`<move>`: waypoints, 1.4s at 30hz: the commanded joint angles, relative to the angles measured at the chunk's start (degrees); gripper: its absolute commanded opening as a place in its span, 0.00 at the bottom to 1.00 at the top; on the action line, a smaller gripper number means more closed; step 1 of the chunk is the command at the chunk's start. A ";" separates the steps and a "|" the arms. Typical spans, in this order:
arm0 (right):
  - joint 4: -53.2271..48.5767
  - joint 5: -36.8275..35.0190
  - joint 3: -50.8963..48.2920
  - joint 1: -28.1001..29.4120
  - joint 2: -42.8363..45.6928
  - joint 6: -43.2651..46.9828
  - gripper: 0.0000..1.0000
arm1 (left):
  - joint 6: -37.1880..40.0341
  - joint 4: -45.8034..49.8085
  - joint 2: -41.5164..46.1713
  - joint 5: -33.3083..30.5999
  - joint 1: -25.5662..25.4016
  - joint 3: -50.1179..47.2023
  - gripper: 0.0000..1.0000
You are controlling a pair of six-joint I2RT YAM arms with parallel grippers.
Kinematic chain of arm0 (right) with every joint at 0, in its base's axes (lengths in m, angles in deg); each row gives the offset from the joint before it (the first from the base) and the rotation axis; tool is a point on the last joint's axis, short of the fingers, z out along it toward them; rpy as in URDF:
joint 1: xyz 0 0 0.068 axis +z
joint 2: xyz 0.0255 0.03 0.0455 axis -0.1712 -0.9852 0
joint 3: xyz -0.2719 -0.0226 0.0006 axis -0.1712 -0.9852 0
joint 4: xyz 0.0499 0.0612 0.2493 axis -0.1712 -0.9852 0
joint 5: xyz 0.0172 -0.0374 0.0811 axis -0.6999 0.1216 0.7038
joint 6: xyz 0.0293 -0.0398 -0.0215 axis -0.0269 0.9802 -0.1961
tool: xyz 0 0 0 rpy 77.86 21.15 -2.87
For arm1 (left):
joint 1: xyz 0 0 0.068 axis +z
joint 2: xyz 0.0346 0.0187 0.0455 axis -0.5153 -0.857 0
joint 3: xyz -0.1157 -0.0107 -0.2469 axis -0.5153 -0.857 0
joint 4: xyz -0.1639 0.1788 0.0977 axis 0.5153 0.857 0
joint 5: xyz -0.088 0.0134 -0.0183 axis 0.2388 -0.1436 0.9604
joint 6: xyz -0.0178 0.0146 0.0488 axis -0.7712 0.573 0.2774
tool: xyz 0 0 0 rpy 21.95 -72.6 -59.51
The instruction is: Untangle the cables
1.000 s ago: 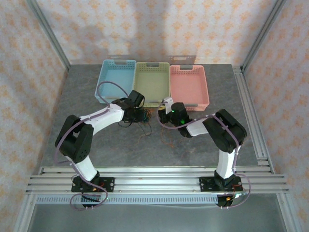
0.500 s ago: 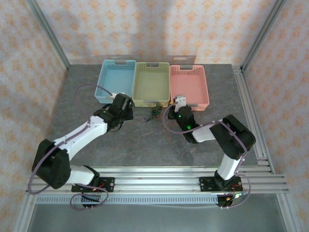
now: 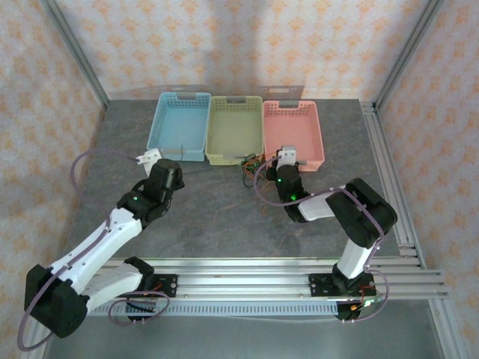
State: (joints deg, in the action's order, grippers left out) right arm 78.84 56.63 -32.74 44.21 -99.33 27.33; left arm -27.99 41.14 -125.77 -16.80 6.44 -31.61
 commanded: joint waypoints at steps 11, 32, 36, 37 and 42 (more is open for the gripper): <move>6.84 -12.33 -3.44 -0.42 2.38 0.03 0.00 | -4.20 1.48 10.04 -15.16 1.63 -4.82 0.00; 19.52 18.31 -7.21 -5.32 0.78 -9.11 0.00 | 1.58 -4.36 6.02 -1.26 2.42 -4.15 0.00; 23.82 37.39 -5.56 -5.28 -1.65 -10.16 0.00 | 4.06 -8.22 2.93 7.95 2.34 -3.55 0.03; 23.80 41.39 -4.99 -5.26 -1.85 -10.40 0.00 | 4.51 -9.13 2.25 10.20 2.28 -3.43 0.09; 23.90 56.37 -2.18 -5.26 -3.77 -12.04 0.00 | 7.78 -14.74 -1.33 22.65 1.20 -2.85 0.38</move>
State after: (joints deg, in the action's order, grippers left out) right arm 98.25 97.46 -37.35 38.70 -101.86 17.10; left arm -23.68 31.80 -126.05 -4.08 8.43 -36.01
